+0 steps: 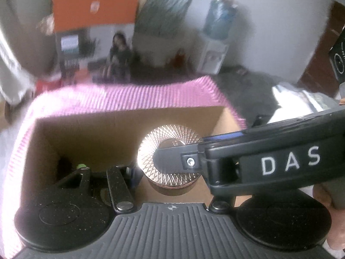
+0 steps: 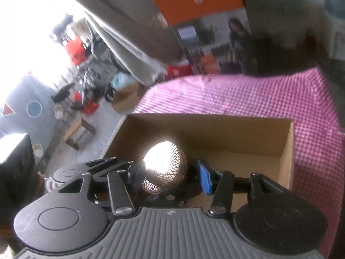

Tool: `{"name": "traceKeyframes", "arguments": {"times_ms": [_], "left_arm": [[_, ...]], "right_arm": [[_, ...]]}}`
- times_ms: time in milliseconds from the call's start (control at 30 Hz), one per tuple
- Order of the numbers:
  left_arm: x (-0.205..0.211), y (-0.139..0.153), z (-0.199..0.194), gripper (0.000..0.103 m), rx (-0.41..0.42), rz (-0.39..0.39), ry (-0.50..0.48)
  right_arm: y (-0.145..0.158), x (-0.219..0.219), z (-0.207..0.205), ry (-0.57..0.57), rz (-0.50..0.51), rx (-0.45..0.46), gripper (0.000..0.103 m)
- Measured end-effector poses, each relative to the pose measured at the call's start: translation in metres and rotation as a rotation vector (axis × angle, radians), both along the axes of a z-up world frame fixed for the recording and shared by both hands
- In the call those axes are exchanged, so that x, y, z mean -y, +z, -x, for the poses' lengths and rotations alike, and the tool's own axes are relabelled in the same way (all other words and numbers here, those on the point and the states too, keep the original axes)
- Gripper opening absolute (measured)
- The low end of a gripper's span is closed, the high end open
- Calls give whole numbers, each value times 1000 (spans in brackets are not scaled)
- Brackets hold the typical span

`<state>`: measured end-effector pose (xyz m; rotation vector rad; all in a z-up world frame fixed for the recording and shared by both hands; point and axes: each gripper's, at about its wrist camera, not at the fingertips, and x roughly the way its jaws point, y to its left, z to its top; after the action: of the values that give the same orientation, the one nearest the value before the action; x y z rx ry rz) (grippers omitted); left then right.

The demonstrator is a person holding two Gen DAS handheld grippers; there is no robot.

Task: Organize rigid objects
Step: 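Carry the jar over into the cardboard box, then lower the jar into the box and open the right gripper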

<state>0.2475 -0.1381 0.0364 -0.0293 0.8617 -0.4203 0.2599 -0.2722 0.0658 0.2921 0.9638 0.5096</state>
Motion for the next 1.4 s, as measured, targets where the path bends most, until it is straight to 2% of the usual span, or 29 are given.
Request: {"name": "traceKeyframes", "arguments": {"times_ms": [133,267,533,700,767,900,1000,1067,1267,1400], "left_arm": [[1,-18,-27,55,-94,5,41],[3,-35,-49,56,-168,-3,74],[5,-54,-69,56,-252,-7,120],[4,-61,-74,60,-291,33,136],[4,-58,-70,61,-270,44,133],[4,-44,-61,66,-216,37,134],[4,-29,-47,70,-162,28,123],[3,-18,-33,71,-118,24,113],[-7,17,31,83,-14,79,29],[-19,30,86,86,48,113,-26]], "right_arm": [[-24,0,-38,39,24,-89,55],[-42,-4,-60,64,50,-148,56],[-60,-11,-81,84,102,-192,57],[-68,-13,-87,70,148,-197,57],[-68,-14,-87,60,166,-183,58],[-58,-12,-83,51,139,-144,58],[-39,-9,-69,29,141,-71,58],[-24,-3,-55,11,106,-26,58],[32,23,28,-42,-33,166,58],[52,36,95,-56,-121,259,59]]}}
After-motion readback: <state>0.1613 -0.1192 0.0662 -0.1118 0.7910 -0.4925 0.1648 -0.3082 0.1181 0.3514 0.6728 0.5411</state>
